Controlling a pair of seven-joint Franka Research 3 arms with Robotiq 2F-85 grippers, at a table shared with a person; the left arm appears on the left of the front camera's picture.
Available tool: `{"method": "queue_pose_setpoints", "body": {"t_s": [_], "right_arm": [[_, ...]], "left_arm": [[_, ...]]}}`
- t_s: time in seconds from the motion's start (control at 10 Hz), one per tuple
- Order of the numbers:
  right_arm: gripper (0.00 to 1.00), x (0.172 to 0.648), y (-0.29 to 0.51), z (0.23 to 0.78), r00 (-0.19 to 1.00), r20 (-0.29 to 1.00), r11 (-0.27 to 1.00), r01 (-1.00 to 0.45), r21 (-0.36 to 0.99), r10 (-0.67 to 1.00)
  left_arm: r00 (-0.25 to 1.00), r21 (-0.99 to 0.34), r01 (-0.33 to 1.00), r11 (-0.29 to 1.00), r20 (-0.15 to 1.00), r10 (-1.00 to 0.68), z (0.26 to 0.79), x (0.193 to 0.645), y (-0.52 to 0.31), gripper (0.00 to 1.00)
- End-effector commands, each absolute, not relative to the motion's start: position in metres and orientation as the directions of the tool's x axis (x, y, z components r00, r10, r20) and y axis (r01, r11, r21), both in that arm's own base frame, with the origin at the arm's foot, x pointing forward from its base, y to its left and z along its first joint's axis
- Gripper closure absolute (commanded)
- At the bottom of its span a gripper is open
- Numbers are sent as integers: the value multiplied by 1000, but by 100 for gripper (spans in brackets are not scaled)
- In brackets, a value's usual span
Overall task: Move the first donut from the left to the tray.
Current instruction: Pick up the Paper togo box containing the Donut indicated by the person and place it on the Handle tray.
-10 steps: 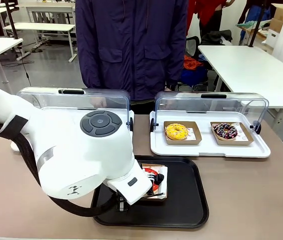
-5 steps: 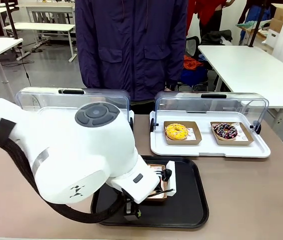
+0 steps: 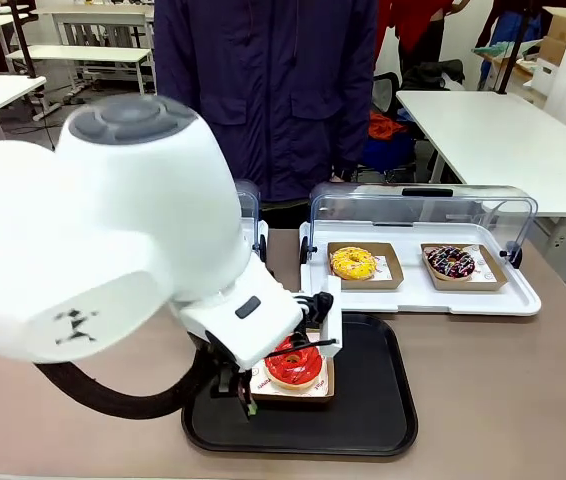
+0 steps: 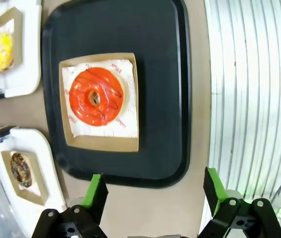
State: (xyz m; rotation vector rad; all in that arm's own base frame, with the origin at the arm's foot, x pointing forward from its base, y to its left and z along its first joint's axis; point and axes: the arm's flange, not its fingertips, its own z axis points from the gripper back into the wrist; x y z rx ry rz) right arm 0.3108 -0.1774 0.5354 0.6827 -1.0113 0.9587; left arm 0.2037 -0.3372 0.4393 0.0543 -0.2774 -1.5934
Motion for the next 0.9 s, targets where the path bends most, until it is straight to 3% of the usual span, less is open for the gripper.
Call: {"method": "queue_pose_setpoints", "body": {"t_s": [0.0,0.8], "right_arm": [[0,313,-179,538,175,927,429,-903,17,331],[0,313,-179,538,175,927,429,-903,17,331]], "left_arm": [[-50,216,976,-15,160,-986,431,203,-341,0],[-50,216,976,-15,160,-986,431,203,-341,0]]}}
